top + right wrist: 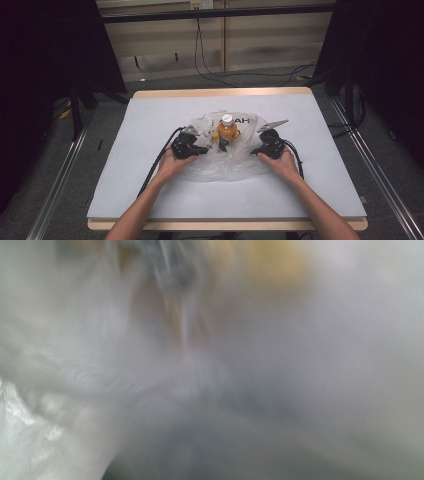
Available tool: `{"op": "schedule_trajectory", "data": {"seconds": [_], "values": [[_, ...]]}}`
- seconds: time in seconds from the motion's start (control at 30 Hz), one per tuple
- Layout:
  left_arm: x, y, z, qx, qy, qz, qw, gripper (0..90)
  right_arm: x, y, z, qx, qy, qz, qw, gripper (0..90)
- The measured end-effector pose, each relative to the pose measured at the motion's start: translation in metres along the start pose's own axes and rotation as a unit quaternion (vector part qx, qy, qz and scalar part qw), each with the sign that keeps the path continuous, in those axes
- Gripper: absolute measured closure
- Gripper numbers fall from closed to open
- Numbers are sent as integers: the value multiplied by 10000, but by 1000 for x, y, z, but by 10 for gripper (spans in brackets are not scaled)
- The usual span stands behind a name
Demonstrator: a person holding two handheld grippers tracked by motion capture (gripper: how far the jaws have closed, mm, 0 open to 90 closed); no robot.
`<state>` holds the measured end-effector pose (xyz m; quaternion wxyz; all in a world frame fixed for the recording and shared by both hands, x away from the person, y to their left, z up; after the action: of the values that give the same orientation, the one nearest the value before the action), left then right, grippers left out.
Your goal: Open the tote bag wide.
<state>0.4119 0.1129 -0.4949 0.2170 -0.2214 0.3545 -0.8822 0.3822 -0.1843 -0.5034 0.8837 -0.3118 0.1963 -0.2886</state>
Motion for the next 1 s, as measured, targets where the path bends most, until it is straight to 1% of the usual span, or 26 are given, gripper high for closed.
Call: {"op": "schedule_trajectory", "data": {"seconds": [0.03, 0.07, 0.1, 0.13, 0.17, 0.2, 0.23, 0.27, 0.3, 0.33, 0.37, 0.4, 0.43, 0.47, 0.5, 0.57, 0.63, 0.67, 0.7, 0.73, 0.77, 0.8, 0.83, 0.87, 0.93, 1.0], "values": [[-2, -3, -3, 14, -8, 39, 10000, 900, 0, -1, -2, 13, 17, -19, 10000, 900], [-5, -6, -6, 80, -40, 18, 10000, 900, -1, -3, -4, 38, 11, -41, 10000, 900], [-7, -11, -10, 22, -109, 8, 9999, 900, -3, -6, -6, 11, -15, -72, 10000, 900], [-9, -14, -14, 84, -124, -19, 9999, 900, -6, -9, -8, -26, -88, -85, 9999, 900], [-10, -17, -17, 111, -146, 1, 9998, 900, -8, -12, -10, -78, -153, -154, 9997, 900], [-12, -22, -21, 82, -152, 47, 9998, 900, -8, -16, -14, -78, -159, -168, 9997, 900], [-13, -24, -24, 117, -189, 34, 9997, 900, -7, -19, -17, -30, -90, -129, 9999, 900], [-15, -28, -26, 92, -216, 88, 9997, 900, -5, -22, -20, 14, 7, -120, 9999, 900], [-16, -30, -28, 115, -217, 164, 9996, 900, -3, -24, -22, 16, 51, -127, 9999, 900], [-17, -31, -30, 170, -216, 128, 9995, 900, -3, -27, -23, -2, 74, -201, 9998, 900], [-17, -33, -32, 182, -159, 199, 9995, 900, -2, -29, -24, -12, 8, -278, 9996, 900], [-17, -35, -35, 233, -177, 222, 9993, 900, -3, -31, -26, -52, -32, -379, 9993, 900], [-18, -35, -36, 298, -223, 194, 9991, 900, -4, -33, -27, -50, -58, -429, 9990, 900], [-19, -37, -37, 258, -262, 202, 9991, 900, -4, -35, -29, -55, -22, -430, 9991, 900], [-20, -39, -38, 232, -251, 249, 9991, 900, -3, -37, -30, -52, -9, -453, 9990, 900], [-23, -41, -40, 246, -323, 242, 9989, 900, -1, -39, -33, -19, 47, -487, 9988, 900], [-25, -44, -41, 251, -309, 335, 9986, 900, 1, -42, -35, -8, 128, -566, 9983, 900], [-26, -45, -42, 258, -372, 306, 9985, 900, 1, -43, -35, -12, 93, -606, 9981, 900], [-27, -45, -43, 292, -391, 303, 9983, 900, 2, -43, -35, -8, 100, -674, 9977, 900], [-27, -45, -44, 320, -444, 290, 9981, 900, 3, -43, -36, 15, 144, -670, 9976, 900], [-28, -45, -45, 391, -484, 193, 9979, 900, 3, -43, -36, 37, 167, -653, 9977, 900], [-28, -45, -46, 401, -479, 134, 9980, 900, 4, -43, -37, 72, 177, -653, 9977, 900], [-29, -46, -47, 479, -505, 69, 9976, 900, 4, -43, -37, 104, 219, -626, 9977, 900], [-28, -47, -47, 530, -549, -13, 9971, 900, 4, -43, -37, 142, 246, -604, 9978, 900], [-25, -50, -45, 638, -538, -27, 9965, 900, 2, -46, -34, 272, 259, -545, 9978, 900], [-19, -54, -43, 803, -612, -100, 9948, 900, -2, -53, -29, 430, 226, -507, 9975, 900]]}}
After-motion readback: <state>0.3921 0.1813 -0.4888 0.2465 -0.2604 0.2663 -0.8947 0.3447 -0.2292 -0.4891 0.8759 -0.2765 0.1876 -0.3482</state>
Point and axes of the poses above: each handheld gripper's, and its own axes: y roughly forward along the jaws, z roughly out of its top, x roughly to its right, the point moved 2 cm from there along y, roughly forward along the jaws, and after that the axes turned 8 degrees about -y, right-handed, at the moved point
